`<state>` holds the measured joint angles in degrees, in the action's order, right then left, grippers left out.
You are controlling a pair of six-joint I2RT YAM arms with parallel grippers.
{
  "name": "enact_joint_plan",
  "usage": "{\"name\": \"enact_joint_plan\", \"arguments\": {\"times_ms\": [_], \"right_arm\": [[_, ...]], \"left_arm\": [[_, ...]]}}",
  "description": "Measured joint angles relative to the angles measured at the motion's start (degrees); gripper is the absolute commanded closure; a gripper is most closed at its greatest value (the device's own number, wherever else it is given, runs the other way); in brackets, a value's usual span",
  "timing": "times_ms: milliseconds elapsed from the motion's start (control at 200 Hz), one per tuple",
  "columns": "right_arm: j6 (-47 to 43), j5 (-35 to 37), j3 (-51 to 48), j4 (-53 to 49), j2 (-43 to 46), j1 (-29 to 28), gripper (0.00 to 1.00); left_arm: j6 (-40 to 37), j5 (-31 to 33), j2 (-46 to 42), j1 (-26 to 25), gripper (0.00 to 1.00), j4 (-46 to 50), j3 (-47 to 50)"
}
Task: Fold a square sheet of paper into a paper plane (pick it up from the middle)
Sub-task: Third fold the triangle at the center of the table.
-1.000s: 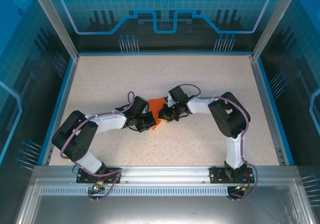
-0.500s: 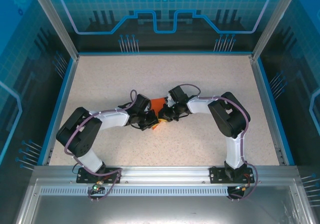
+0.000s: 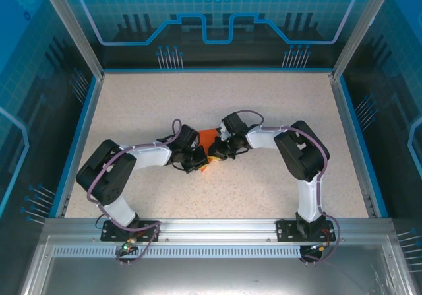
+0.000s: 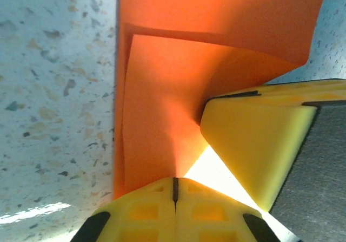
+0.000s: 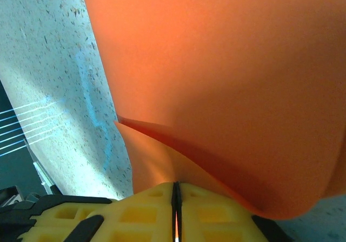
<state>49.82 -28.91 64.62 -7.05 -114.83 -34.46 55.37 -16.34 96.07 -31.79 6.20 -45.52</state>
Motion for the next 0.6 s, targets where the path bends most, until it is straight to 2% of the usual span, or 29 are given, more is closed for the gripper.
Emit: {"name": "enact_joint_plan", "arguments": {"times_ms": [600], "right_arm": [[-0.4,0.0,0.6,-1.0,-0.3,0.0,0.88]], "left_arm": [[-0.8,1.9,-0.1,-0.2,1.00,1.9,-0.1]]}}
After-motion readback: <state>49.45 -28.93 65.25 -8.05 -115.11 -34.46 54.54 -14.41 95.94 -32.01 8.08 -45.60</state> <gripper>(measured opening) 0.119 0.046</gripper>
